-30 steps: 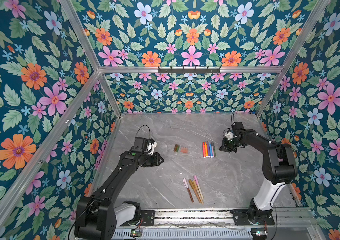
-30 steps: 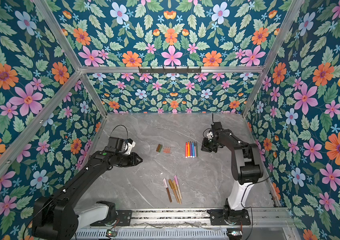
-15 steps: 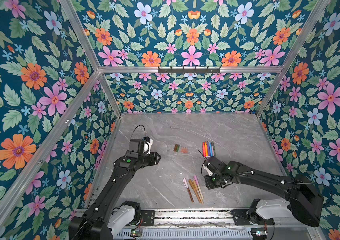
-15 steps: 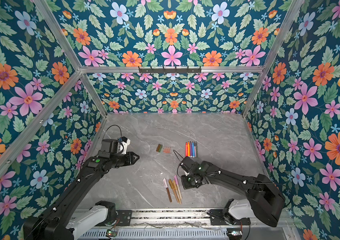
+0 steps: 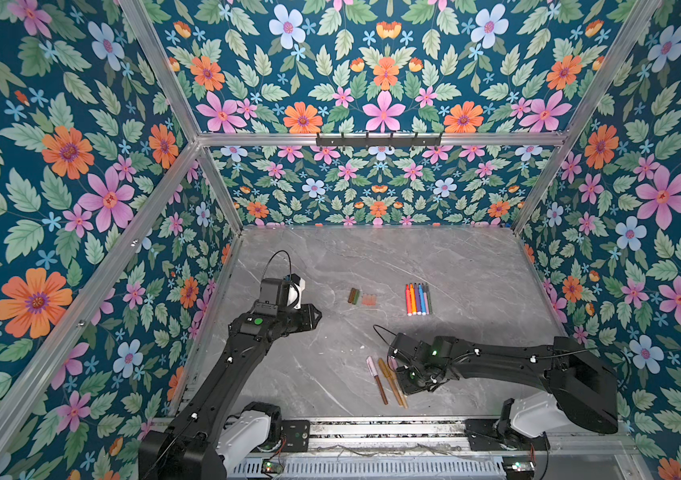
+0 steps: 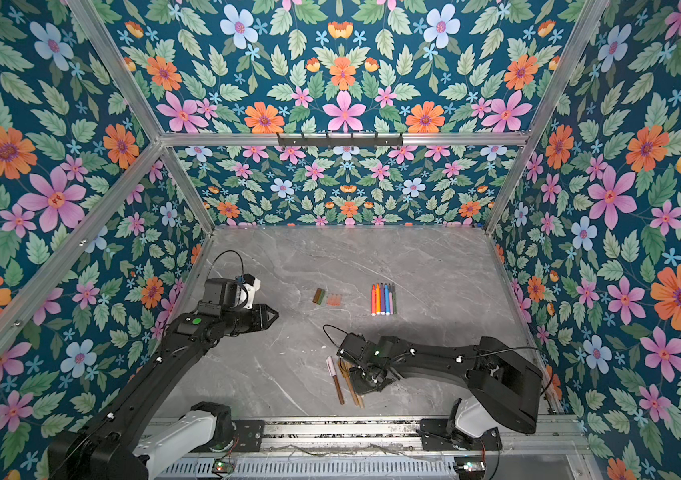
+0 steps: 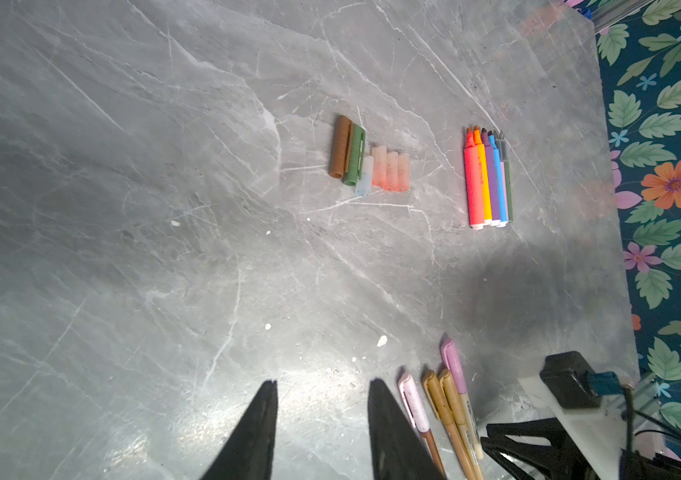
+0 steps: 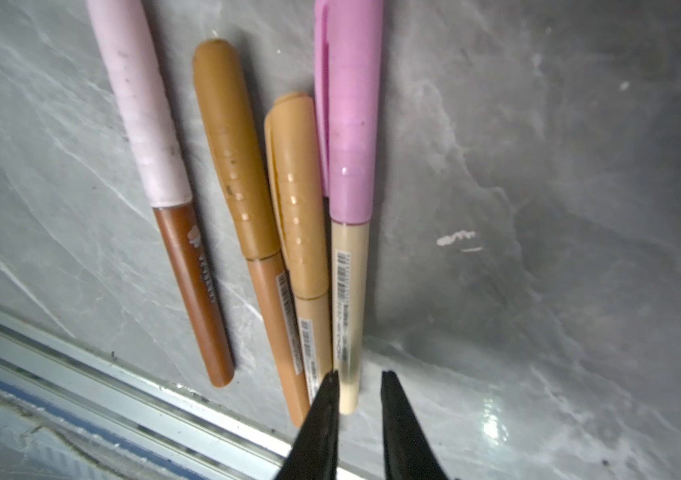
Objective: Open the pen caps
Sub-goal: 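Move the right gripper to the pastel pens and grasp the pink-capped cream pen, then lift the pink-capped pen toward center while the left gripper reaches for its cap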
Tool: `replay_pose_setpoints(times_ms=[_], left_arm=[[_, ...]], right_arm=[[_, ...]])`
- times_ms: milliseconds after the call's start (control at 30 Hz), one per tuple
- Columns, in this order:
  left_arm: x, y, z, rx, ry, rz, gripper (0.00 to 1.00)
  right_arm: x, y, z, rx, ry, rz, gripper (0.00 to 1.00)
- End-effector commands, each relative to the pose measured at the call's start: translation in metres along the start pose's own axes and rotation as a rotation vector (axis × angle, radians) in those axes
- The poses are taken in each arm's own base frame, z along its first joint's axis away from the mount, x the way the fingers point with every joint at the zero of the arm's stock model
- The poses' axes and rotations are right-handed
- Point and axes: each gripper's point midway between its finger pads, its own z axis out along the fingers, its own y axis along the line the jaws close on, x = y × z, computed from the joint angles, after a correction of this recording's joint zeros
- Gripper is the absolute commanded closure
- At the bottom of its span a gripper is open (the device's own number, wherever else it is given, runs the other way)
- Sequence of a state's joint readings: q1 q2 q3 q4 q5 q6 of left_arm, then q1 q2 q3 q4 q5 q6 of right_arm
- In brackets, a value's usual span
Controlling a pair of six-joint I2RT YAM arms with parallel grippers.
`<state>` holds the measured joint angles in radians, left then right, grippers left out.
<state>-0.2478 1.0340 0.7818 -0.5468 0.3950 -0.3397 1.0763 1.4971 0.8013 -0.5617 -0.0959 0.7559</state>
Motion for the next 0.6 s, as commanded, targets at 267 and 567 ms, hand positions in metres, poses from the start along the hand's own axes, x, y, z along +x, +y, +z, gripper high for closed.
replay_pose_setpoints(times_ms=[267,567], left_arm=[[-0.004,0.000,0.000,0.000,-0.015,0.003,0.61],[-0.006,0.001,-0.002,-0.012,-0.031,0.003,0.61]], right_arm=[[0.000,-0.008,0.007,0.079,0.035,0.037,0.84],[0.002,-0.025,0.016,0.199,0.071,0.086,0.81]])
